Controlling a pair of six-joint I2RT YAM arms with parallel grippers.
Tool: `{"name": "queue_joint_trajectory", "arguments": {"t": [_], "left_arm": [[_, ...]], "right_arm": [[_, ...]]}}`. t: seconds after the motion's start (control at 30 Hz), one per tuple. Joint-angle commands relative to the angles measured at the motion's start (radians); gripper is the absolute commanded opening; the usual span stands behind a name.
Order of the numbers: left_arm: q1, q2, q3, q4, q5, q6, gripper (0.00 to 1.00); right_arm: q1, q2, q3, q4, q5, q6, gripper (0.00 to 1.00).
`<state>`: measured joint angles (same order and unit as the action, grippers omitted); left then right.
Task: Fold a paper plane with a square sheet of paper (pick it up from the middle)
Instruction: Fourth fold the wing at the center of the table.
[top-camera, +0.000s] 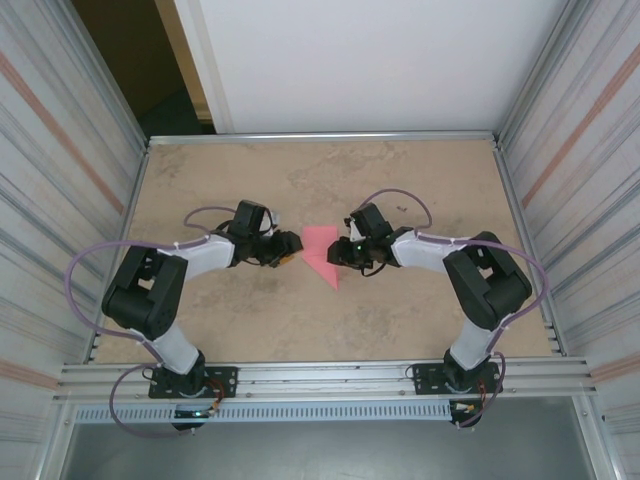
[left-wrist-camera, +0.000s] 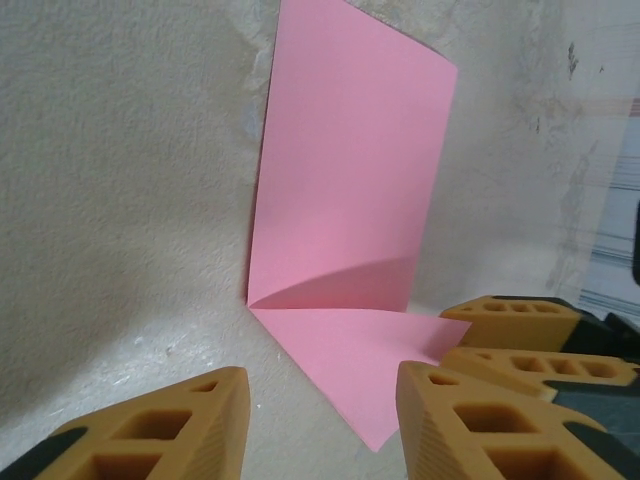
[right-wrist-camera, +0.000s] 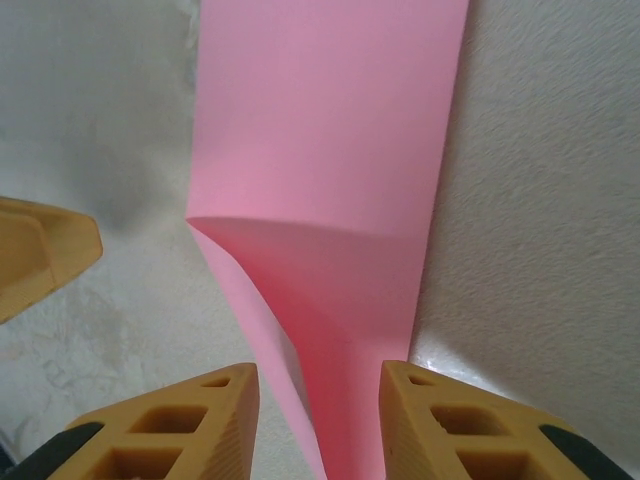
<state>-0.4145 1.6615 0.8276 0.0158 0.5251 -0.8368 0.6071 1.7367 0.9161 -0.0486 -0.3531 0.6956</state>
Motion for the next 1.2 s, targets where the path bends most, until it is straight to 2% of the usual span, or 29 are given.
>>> {"name": "queue_joint_trajectory", "arguments": {"t": [0.0,0.27,0.4,0.9,1.17], "left_arm": [[-0.004,0.013,-0.011,0.044,0.029,-0.031,0.43],[-0.005,0.042,-0.002,0.068,0.057,-0.048,0.44],[-0.004,0.049,0.000,0.077,0.070,-0.051,0.44],[-0.016,0.106,0.009,0.096,0.114,-0.046,0.43],[-0.032,0.158,0.059,0.074,0.125,-0.034,0.38]], "right_arm": [[-0.004,0.023,0.019,0.026,-0.060,-0.026,0.33],[-0.020,0.055,0.020,0.044,-0.080,-0.036,0.14],[-0.020,0.066,0.021,0.024,-0.056,-0.048,0.11],[-0.023,0.100,0.011,0.014,-0.015,-0.056,0.11],[-0.023,0.109,0.007,0.013,-0.006,-0.058,0.14]]}}
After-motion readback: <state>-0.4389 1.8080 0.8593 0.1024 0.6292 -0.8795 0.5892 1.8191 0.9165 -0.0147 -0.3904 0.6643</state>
